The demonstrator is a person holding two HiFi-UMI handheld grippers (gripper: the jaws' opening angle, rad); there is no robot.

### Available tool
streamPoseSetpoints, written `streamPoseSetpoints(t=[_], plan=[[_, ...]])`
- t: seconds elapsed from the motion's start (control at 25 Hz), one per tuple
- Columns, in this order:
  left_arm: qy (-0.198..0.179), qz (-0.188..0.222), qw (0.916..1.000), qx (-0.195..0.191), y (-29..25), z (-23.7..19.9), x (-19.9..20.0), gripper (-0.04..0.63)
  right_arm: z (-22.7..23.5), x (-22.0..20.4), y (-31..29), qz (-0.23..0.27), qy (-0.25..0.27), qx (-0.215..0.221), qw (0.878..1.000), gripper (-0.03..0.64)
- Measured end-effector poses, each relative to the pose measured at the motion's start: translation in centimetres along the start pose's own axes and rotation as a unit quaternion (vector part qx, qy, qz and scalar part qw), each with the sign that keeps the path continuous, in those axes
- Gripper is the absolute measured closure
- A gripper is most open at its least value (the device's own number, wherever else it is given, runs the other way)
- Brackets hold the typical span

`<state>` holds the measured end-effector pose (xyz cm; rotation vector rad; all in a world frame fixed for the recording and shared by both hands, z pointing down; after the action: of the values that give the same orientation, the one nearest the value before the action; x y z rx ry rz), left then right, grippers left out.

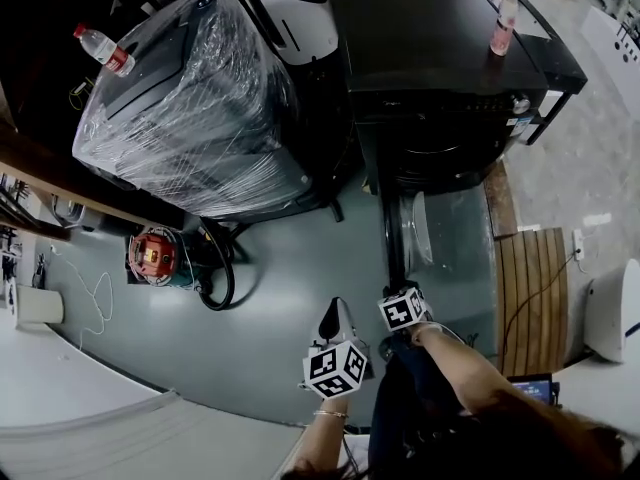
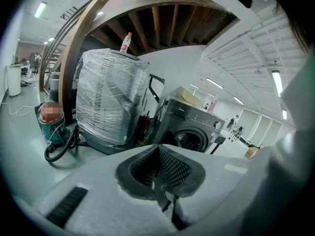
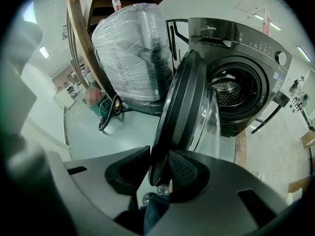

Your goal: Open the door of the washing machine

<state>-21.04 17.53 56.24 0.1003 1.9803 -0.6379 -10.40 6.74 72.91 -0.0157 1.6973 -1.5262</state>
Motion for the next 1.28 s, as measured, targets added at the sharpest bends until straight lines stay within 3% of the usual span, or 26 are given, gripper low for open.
streamPoseSetpoints(t=[0.4, 0.76, 1.0, 1.28], plan=[[0.016, 0.018, 0.9981, 0.057, -0.7, -1.8, 1.6, 0.581, -2.1, 0.6, -1.1, -0.008, -0.024, 0.002, 1.0, 0.506], [0.02, 0.03, 0.9962, 0.079, -0.8, -3.4, 2.7, 0.581, -4.3, 1.8, -2.1, -0.014, -0.05, 0.004, 0.999, 0.506], [0.013, 0.023, 0.9975, 0.065, -1.3, -6.1, 3.5, 0.581, -6.1, 3.0, -2.9, -0.005, -0.068, -0.007, 0.998, 0.506], [-0.012, 0.006, 0.9998, 0.013, -2.5, -9.2, 5.5, 0.581, -8.3, 4.5, -4.5, 0.008, -0.099, -0.031, 0.995, 0.505]])
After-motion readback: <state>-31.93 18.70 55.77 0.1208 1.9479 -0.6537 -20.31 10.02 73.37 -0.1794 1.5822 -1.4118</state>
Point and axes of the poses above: the fingertips, and each gripper's own axes: y backward along the fingers, z to its right, x out of its top, the point moved 5 cm from there along y, backward along the fingers, and after that the axes turned 6 degrees about z, right-handed, at the moved point
